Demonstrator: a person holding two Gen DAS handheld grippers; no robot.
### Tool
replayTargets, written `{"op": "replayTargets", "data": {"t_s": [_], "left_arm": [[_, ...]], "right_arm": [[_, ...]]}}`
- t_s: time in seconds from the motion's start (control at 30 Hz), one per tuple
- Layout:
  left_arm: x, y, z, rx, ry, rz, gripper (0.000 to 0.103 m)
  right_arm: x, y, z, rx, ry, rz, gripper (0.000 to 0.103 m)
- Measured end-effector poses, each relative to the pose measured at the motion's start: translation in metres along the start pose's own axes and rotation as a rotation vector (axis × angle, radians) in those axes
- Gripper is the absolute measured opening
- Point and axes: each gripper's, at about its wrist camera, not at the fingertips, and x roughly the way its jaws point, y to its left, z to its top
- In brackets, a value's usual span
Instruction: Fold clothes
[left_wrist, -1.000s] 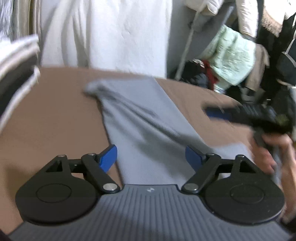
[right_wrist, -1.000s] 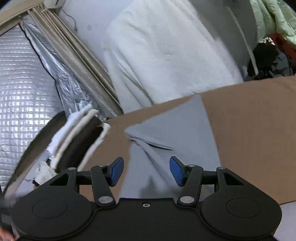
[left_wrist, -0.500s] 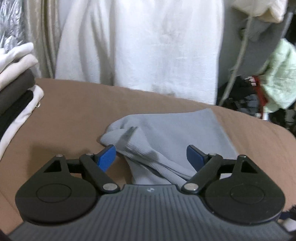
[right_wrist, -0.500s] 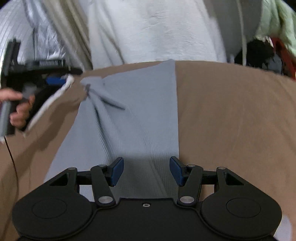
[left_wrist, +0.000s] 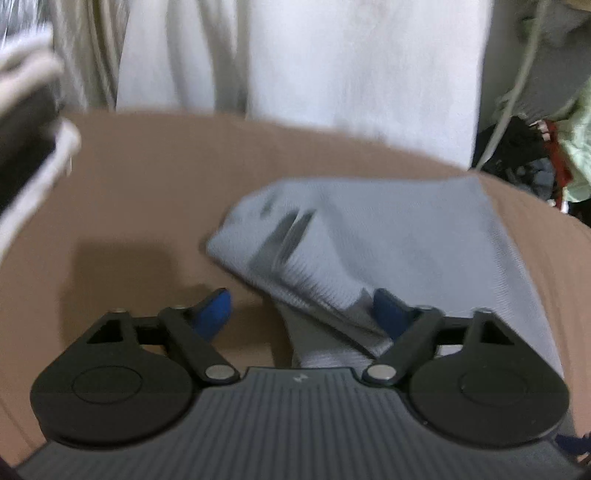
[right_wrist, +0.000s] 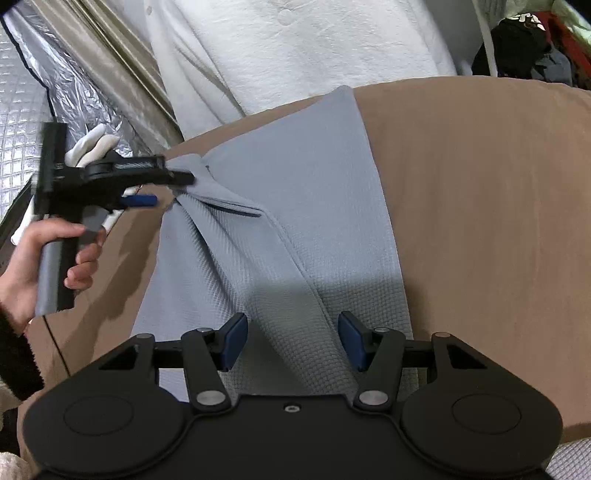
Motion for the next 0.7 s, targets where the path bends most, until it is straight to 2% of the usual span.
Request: {"op": "replayTargets", "data": {"t_s": [0.03,0.1,0.23,0.37,0.43,0.47,0.53,0.7], "left_arm": [[0.002,0.0,0.001,0.006,0.003,-0.011,0.017],[-0.002,-0.006,0.004,0.04,-0.023,0.0,0.012],[-0.02,-0.037,0.018,0.198,-0.086,0.009,0.009],[-0.039,-0.069,0.033,0.359,-0.15,0.018,0.008],[-0.045,-0.082,0.043,0.397,-0.164,0.004,0.008],[-0.044,-0.087,0.049,0.405,-0.168,-0.003,0.005],[-0.042,-0.099,0.06,0.416,-0.174,-0.017,0.006],[-0.017,-0.11,0.084,0.311,-0.157,-0.075,0.006]], "right_arm": [[0.0,-0.001,0.0,0.001,0.001,0.002,0.06],[0.0,-0.004,0.0,0.007,0.0,0.013,0.06],[0.007,-0.005,-0.003,-0.013,-0.003,0.035,0.058],[0.008,0.0,-0.005,-0.066,-0.048,0.001,0.023],[0.004,-0.001,-0.006,-0.076,-0.074,0.002,0.02],[0.001,-0.001,-0.006,-0.076,-0.087,-0.003,0.012],[-0.004,-0.001,-0.005,-0.077,-0.114,-0.013,0.012],[-0.014,-0.003,-0.001,-0.072,-0.171,-0.042,0.009]]}}
